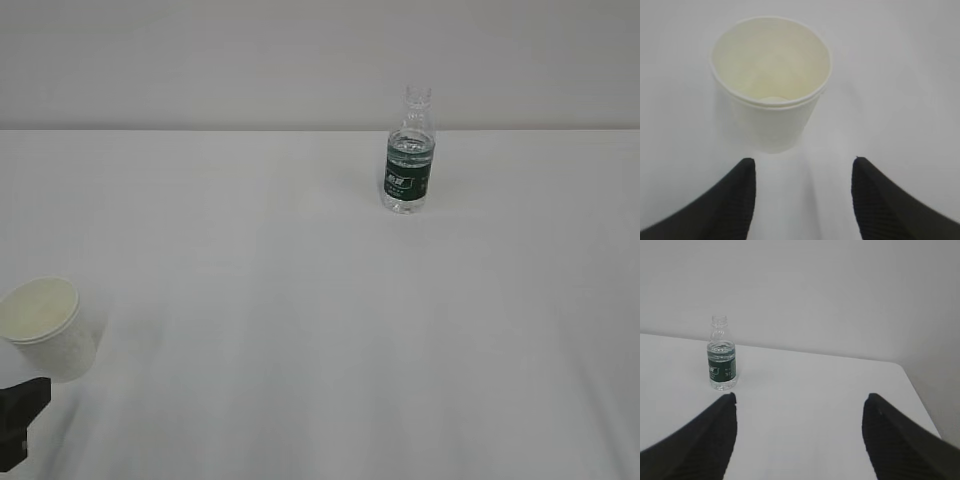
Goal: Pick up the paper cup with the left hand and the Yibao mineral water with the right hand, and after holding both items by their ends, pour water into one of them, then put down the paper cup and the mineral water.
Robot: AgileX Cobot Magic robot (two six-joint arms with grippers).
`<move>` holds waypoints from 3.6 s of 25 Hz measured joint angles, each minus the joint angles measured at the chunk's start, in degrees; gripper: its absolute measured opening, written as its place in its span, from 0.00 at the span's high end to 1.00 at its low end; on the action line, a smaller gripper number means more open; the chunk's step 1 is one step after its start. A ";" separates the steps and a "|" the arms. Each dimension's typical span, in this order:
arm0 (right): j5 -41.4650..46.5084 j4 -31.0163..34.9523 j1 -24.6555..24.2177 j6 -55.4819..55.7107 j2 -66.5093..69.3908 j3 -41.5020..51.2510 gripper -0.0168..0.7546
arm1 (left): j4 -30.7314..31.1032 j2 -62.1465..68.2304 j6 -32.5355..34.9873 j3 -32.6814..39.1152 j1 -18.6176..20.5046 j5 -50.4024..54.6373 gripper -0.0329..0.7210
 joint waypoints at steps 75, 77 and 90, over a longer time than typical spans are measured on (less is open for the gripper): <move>1.51 -0.10 0.00 -1.30 0.00 0.00 0.21 | -7.26 31.55 -6.14 -7.27 0.00 -24.84 0.17; 1.74 -0.10 0.00 -1.30 0.00 0.00 0.21 | -7.38 31.55 -6.14 -7.31 0.00 -24.84 0.17; 2.84 -0.10 0.00 -1.30 0.00 0.00 0.21 | -8.79 33.39 -6.14 -9.28 0.00 -24.92 0.17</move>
